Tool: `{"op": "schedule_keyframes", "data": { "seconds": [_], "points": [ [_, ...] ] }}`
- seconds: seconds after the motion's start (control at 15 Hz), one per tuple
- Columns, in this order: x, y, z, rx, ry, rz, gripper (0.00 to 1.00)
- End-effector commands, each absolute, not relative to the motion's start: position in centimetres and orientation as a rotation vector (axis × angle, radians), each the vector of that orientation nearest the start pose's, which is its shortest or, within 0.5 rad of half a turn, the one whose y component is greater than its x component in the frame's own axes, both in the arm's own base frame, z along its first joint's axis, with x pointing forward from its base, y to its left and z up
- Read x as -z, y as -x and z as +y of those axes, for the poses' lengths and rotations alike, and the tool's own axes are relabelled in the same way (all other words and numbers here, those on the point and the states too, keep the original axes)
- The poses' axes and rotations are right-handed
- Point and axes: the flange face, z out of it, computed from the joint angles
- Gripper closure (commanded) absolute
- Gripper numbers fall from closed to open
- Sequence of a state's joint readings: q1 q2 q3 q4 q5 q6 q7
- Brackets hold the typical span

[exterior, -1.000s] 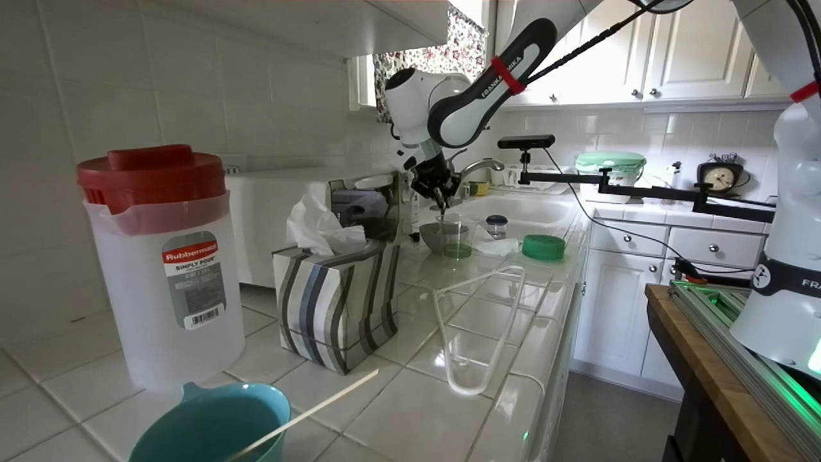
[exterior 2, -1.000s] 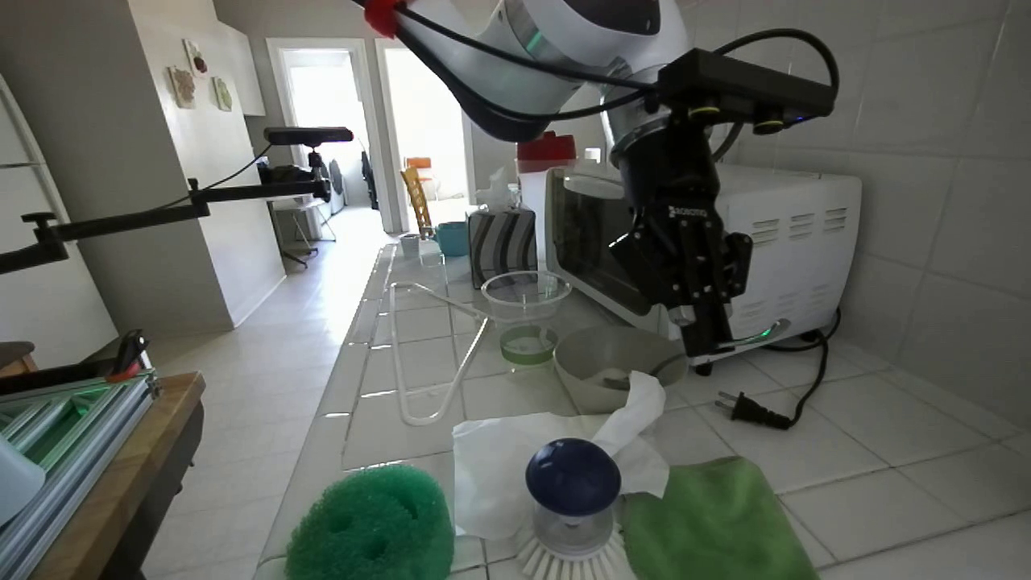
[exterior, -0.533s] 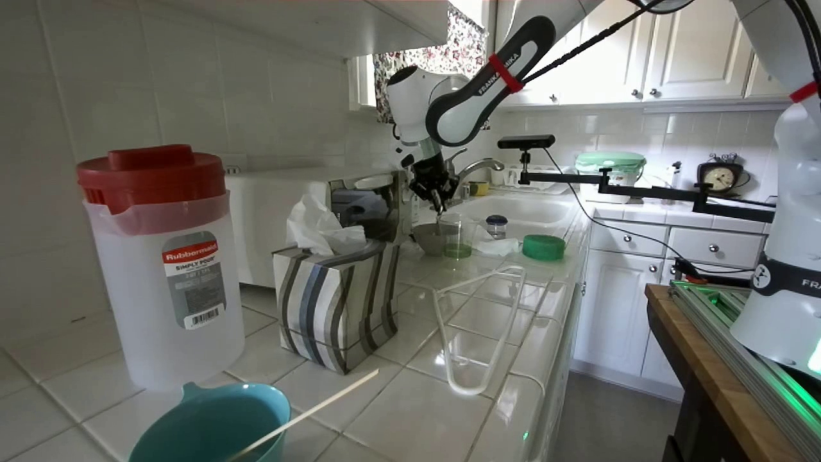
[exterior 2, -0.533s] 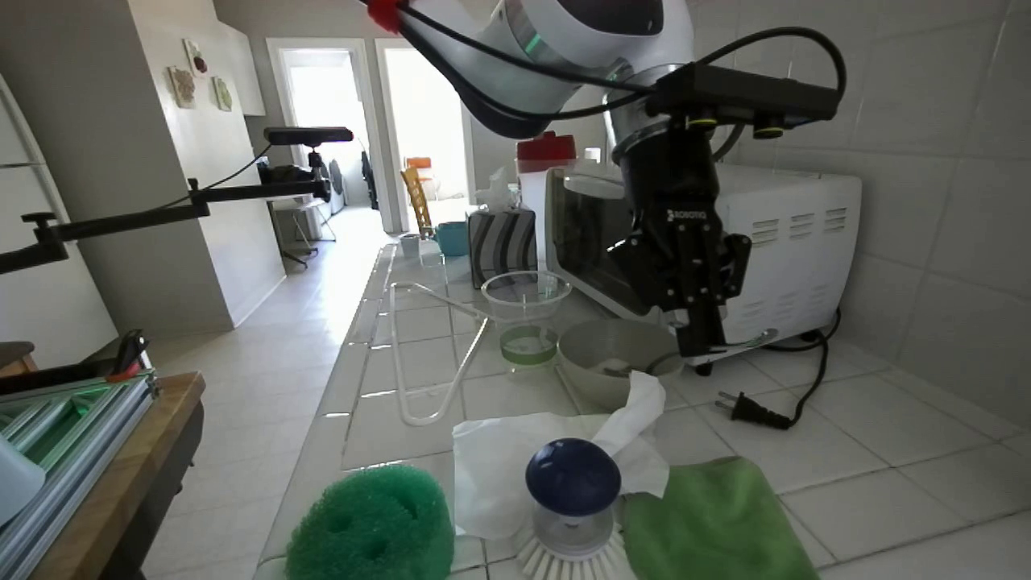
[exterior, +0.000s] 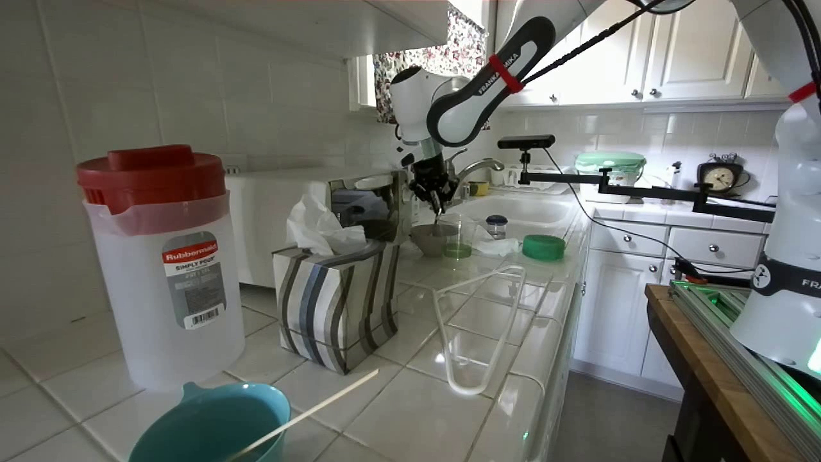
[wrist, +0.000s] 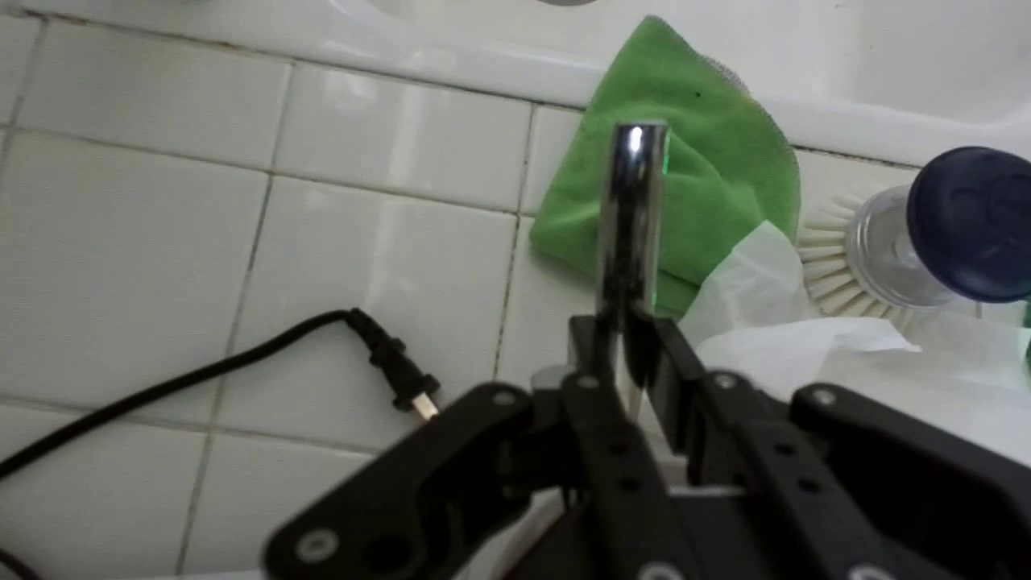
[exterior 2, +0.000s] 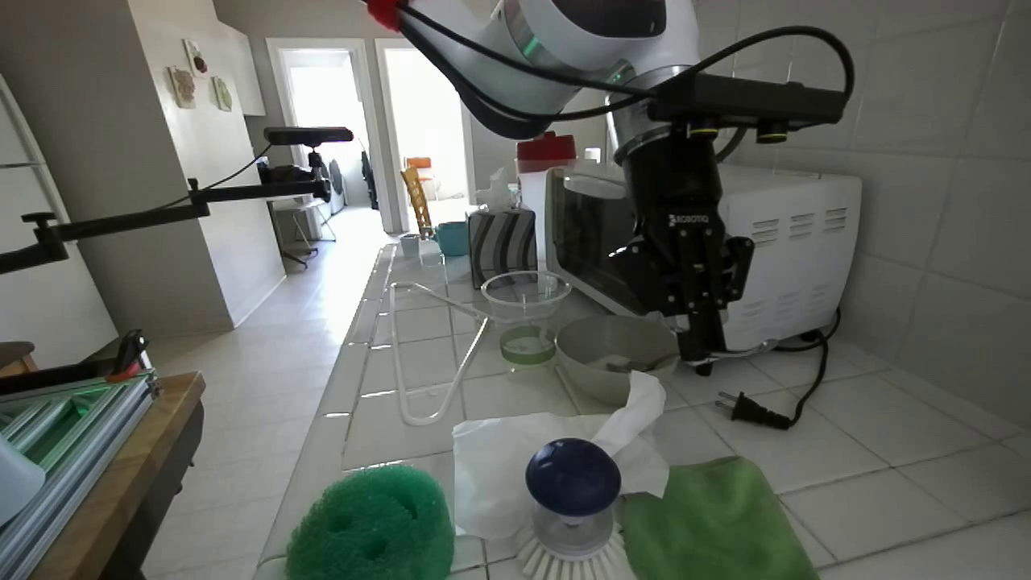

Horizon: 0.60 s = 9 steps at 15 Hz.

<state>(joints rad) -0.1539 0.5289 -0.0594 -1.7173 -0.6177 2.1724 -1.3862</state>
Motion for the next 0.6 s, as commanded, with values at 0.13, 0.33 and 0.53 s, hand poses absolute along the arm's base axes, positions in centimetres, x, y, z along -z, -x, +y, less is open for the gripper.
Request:
{"op": "schedule_keyframes", "data": {
  "seconds": [0.13,0.33,0.53],
  "points": [
    [-29.4,-63.6,-16.1,-0.610,2.416,-2.369,0.95],
    [-30.2,-63.2,-16.1,-0.574,2.434,-2.370,0.95],
    [-31.0,-62.5,-16.1,-0.527,2.452,-2.369,0.95]
  ]
}}
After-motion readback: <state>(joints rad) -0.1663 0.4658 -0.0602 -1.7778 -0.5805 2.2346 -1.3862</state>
